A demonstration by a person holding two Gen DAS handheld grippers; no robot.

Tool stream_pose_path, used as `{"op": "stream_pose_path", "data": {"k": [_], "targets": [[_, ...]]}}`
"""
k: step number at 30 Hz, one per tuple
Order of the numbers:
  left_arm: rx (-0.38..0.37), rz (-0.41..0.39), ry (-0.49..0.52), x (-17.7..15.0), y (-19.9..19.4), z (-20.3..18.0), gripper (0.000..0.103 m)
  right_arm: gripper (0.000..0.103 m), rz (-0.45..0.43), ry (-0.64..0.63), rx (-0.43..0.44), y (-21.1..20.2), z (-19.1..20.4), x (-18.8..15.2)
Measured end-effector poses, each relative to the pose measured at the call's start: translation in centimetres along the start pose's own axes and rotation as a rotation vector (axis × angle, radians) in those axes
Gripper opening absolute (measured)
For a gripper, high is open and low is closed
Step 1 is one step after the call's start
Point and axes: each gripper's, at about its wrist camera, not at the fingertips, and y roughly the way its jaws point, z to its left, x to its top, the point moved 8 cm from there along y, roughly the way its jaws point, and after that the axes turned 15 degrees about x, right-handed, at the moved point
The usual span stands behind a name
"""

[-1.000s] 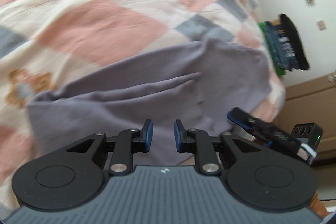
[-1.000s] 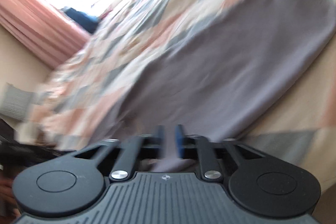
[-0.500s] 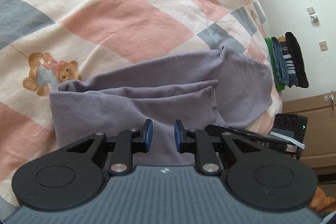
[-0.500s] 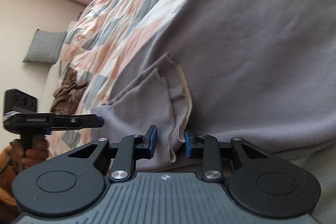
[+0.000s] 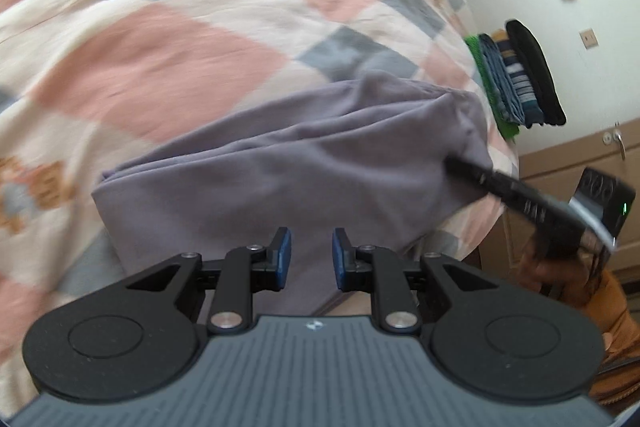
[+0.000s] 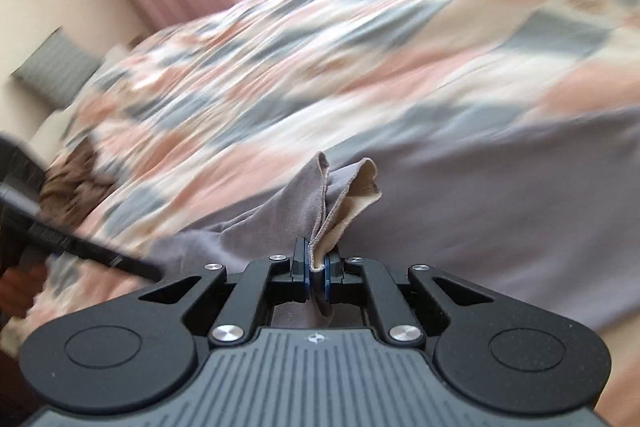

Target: Fold clothes

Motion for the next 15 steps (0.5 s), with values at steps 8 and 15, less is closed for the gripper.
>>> {"op": "stream_pose_path", "data": {"k": [8,15], "targets": [[0.098,-0.028,0.156,1.3,4.3,-7.0,0.017,0.006,-0.024,0.051,-0.173,-6.3,-13.2,2.2],[0.202,-0.034,0.39,1.2,4.5,-8.4,0.024,0.004,-0.044,0.091,-0.16,-8.3,-17.7,2.7]]}}
